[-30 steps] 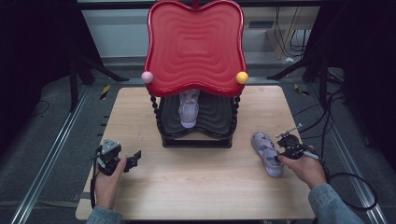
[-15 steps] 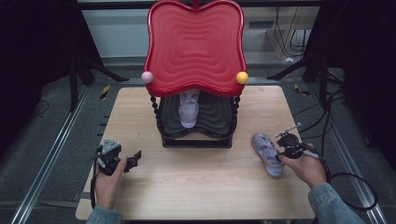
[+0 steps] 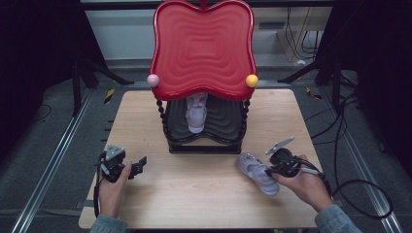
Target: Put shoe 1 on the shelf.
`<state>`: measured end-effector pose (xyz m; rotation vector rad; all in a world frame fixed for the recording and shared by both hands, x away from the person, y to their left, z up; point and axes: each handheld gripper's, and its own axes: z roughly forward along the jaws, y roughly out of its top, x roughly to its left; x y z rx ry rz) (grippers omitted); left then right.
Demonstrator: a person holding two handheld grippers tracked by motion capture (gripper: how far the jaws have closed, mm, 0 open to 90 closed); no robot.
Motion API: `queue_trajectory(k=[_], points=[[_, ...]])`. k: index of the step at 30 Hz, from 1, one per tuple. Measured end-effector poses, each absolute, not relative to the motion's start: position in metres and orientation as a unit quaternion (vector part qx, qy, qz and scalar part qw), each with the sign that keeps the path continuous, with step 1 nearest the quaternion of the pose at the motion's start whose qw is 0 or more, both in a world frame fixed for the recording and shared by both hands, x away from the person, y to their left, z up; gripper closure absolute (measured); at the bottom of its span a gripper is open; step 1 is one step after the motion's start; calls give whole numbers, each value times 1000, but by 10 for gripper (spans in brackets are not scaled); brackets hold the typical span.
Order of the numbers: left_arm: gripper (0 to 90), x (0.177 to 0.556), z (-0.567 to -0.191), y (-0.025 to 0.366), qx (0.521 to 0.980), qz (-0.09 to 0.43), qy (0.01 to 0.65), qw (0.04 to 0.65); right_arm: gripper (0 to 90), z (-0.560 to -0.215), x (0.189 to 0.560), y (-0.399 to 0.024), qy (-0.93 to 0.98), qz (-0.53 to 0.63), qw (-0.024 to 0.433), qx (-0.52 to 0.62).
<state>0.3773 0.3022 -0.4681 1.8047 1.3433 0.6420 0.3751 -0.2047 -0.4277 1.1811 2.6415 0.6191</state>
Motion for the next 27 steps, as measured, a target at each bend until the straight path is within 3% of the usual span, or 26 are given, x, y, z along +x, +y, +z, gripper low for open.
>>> queue_trajectory(k=[11, 25, 26, 27], points=[[108, 377, -469, 304, 707, 251, 532, 392, 826, -438, 391, -132, 921, 238, 100, 290], [108, 378, -471, 300, 713, 247, 529, 388, 799, -461, 399, -142, 924, 214, 71, 310], [107, 378, -471, 301, 711, 247, 531, 388, 715, -459, 398, -143, 922, 210, 73, 319], [106, 377, -471, 301, 710, 247, 532, 389, 693, -457, 396, -144, 920, 211, 74, 321]])
